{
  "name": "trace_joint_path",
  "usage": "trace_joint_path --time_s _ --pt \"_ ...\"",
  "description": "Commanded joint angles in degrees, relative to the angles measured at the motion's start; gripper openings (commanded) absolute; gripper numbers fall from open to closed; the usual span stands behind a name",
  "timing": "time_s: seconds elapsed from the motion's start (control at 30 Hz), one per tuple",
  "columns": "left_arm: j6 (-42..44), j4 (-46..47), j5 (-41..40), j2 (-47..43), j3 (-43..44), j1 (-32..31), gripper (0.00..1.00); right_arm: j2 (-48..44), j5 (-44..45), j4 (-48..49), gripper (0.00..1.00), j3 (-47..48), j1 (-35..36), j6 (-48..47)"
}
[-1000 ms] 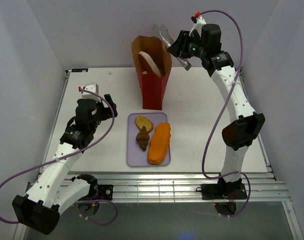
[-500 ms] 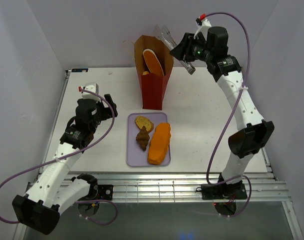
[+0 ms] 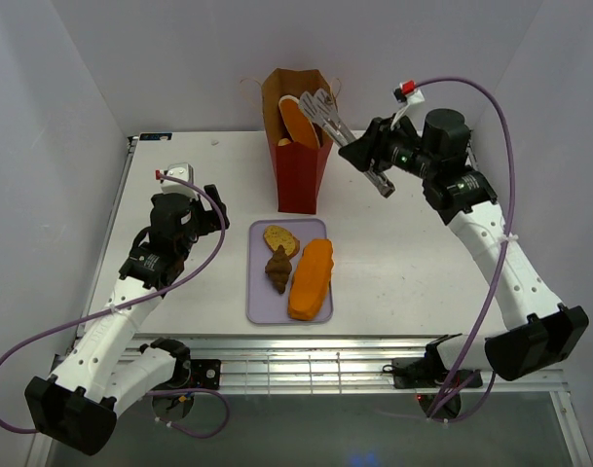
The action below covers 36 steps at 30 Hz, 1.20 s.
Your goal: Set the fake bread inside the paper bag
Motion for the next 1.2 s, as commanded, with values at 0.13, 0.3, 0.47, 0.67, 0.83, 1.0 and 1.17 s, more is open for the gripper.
trace_joint_path --time_s 0.13,0.3,0.47,0.67,0.83,1.0,1.17 --pt "1.0 0.6 -1.6 -0.2 -0.3 -0.1 0.98 -8.0 3.8 4.2 0.51 -13.9 8.0 -5.3" --pt "1.2 0.6 -1.1 -0.2 -0.2 -0.1 0.9 -10.8 6.8 4.6 0.51 -22.3 12.0 -5.5" --pt "1.2 0.6 -1.0 -0.3 -0.2 -0.1 0.82 -12.7 8.9 5.1 0.52 -28.3 13.0 -5.4" --pt "1.0 0.6 -0.9 -0.9 -0.1 -0.1 0.86 -11.8 9.6 7.0 0.53 -34.3 13.5 -5.0" --pt "1.0 0.6 -0.7 -1.0 0.0 -0.1 0.92 -8.4 10.3 8.0 0.53 -36.1 14.0 -4.9" --pt "1.1 0.6 -0.3 -1.3 0.1 -0.1 0.98 -5.5 10.6 8.9 0.53 -36.4 15.0 -4.7" --pt "1.0 0.5 -0.2 -1.6 0.2 -0.1 0.98 -1.1 12.4 8.4 0.53 -35.1 15.8 -4.1"
